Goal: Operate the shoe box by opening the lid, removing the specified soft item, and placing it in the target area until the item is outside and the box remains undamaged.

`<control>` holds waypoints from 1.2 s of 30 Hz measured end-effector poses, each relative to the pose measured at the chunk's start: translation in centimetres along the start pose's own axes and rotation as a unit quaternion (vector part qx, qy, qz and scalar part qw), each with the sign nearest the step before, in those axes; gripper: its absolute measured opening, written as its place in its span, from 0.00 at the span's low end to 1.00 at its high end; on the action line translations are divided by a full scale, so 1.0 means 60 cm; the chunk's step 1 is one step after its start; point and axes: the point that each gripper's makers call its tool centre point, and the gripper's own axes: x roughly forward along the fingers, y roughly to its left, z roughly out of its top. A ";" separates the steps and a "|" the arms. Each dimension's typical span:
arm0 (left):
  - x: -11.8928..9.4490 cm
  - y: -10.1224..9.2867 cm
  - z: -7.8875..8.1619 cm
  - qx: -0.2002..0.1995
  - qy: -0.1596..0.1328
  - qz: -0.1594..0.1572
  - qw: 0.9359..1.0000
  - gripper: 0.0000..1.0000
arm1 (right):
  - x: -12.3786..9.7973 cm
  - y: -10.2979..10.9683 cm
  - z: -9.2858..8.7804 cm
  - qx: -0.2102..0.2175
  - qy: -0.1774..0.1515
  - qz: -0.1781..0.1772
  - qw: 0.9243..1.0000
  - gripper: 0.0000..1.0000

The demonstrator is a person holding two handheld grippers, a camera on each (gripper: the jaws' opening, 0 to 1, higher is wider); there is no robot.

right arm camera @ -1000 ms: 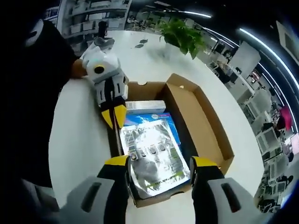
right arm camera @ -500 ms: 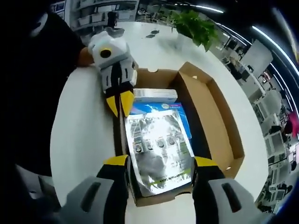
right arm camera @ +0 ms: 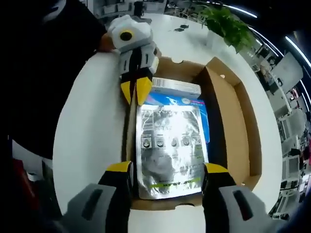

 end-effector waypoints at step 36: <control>0.001 0.000 0.000 0.000 0.001 0.000 1.000 0.06 | 0.037 -0.013 0.019 -0.009 -0.015 -0.045 0.999 0.66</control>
